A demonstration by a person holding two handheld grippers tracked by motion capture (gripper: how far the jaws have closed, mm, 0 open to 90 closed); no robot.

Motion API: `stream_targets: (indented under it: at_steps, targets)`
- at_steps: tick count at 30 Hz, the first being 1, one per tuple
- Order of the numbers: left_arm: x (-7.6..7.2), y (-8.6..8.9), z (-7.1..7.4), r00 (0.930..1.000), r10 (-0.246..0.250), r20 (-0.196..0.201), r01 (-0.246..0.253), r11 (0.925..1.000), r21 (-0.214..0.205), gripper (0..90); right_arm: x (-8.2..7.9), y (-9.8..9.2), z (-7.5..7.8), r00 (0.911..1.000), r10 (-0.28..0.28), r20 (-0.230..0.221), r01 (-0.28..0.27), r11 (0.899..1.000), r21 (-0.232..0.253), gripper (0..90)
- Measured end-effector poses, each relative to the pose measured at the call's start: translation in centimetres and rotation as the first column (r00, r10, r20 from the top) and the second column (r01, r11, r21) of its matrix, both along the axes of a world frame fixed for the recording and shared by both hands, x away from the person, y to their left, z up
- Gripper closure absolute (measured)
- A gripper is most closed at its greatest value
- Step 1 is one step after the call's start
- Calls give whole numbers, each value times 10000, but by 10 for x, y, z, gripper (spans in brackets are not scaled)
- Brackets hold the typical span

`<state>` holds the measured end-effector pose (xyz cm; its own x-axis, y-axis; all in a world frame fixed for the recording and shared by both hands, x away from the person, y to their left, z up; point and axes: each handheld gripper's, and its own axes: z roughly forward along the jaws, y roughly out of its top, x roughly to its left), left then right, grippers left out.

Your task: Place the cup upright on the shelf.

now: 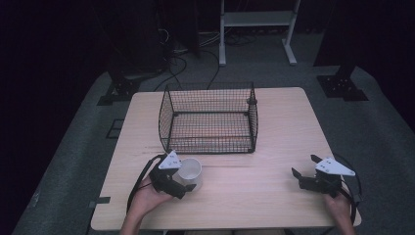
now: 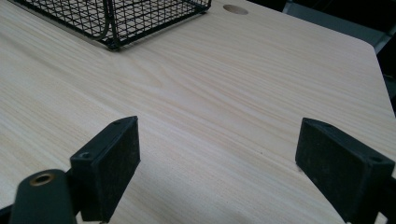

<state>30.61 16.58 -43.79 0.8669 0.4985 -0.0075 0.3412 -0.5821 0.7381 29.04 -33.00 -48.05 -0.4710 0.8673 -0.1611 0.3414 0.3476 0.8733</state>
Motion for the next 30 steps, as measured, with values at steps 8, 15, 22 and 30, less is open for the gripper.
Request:
stream_targets:
  at_steps: [8, 15, 22, 30]
  targets:
    - [5, -4, 1, 9994, -336, 5, 336, 9992, 225, 210, 0, 0, 0, 10000, 15, 29, -15, 10000, -7, 131]
    - [3, -8, 5, 9992, -350, 183, 343, 9987, 371, 214, 0, 0, 0, 10000, 7, 36, -7, 10000, -1, 131]
    - [2, -11, 12, 9983, -514, 287, 514, 9987, 2, 214, 0, 0, 0, 10000, -10, 38, 10, 10000, 25, 131]
    - [4, -21, 24, 9965, -727, 414, 733, 9972, -134, 215, 0, -1, 0, 10000, -26, 30, 25, 10000, 75, 131]
